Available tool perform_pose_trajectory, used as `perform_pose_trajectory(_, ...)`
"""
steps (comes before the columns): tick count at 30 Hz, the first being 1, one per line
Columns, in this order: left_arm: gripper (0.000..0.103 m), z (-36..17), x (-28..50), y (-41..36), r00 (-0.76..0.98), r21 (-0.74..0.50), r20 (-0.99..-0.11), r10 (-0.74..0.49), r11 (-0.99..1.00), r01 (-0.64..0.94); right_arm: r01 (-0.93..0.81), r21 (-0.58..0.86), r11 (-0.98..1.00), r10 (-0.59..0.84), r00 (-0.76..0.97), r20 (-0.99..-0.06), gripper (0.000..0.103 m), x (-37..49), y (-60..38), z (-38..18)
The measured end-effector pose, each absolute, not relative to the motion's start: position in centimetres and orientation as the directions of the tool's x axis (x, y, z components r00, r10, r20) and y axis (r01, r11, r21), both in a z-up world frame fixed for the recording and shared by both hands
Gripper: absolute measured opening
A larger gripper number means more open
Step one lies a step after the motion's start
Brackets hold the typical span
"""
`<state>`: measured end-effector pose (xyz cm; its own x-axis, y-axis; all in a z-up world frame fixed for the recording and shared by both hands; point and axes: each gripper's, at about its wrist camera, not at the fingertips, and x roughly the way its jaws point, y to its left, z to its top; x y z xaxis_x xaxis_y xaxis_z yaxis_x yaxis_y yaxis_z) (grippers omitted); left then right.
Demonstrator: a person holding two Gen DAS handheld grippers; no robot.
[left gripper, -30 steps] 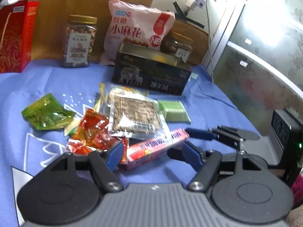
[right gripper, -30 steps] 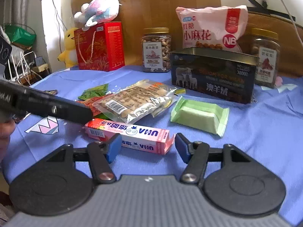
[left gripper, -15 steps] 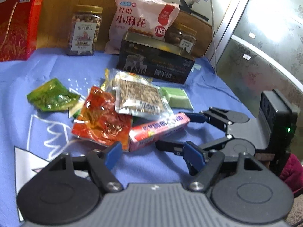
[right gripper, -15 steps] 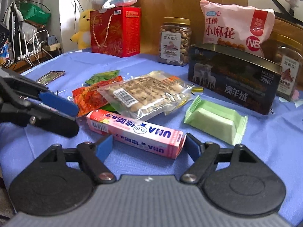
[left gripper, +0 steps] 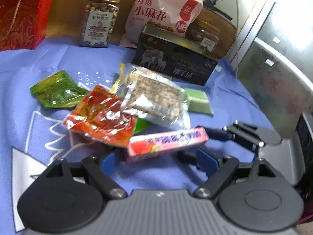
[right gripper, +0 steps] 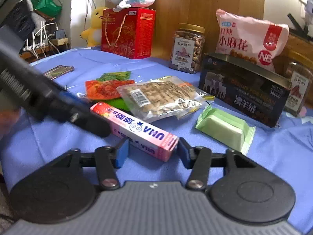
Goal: Organize snacks
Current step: 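Move the left tool toward the pink UHA candy box, then grasp the pink UHA candy box with the left tool and lift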
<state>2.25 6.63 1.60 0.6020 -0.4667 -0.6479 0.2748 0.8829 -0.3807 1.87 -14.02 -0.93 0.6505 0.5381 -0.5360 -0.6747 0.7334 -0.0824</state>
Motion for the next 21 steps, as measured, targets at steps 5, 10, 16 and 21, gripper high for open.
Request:
perform_pose_trajectory(5, 0.088, 1.5, 2.5, 4.4, 0.568, -0.383, -0.65, -0.504, 0.863, 0.329, -0.632, -0.124, 0.765, 0.488, 0.695, -0.527, 0.054, 0.8, -15.1, -0.9)
perform_pose_trajectory(10, 0.089, 1.4, 2.2, 1.2, 0.529, -0.362, -0.652, -0.543, 0.836, 0.413, -0.577, -0.11, 0.809, 0.441, 0.721, -0.535, 0.055, 0.0, -18.1, -0.9)
perform_pose_trajectory(16, 0.089, 1.4, 1.9, -1.1, 0.486, -0.354, -0.657, -0.576, 0.805, 0.476, -0.506, -0.091, 0.858, 0.386, 0.751, -0.535, 0.065, -0.9, -20.6, -1.2)
perform_pose_trajectory(21, 0.088, 2.1, 2.1, -0.1, 0.511, -0.36, -0.649, -0.563, 0.82, 0.445, -0.495, -0.057, 0.867, 0.393, 0.75, -0.531, 0.065, -1.2, -21.5, -1.4)
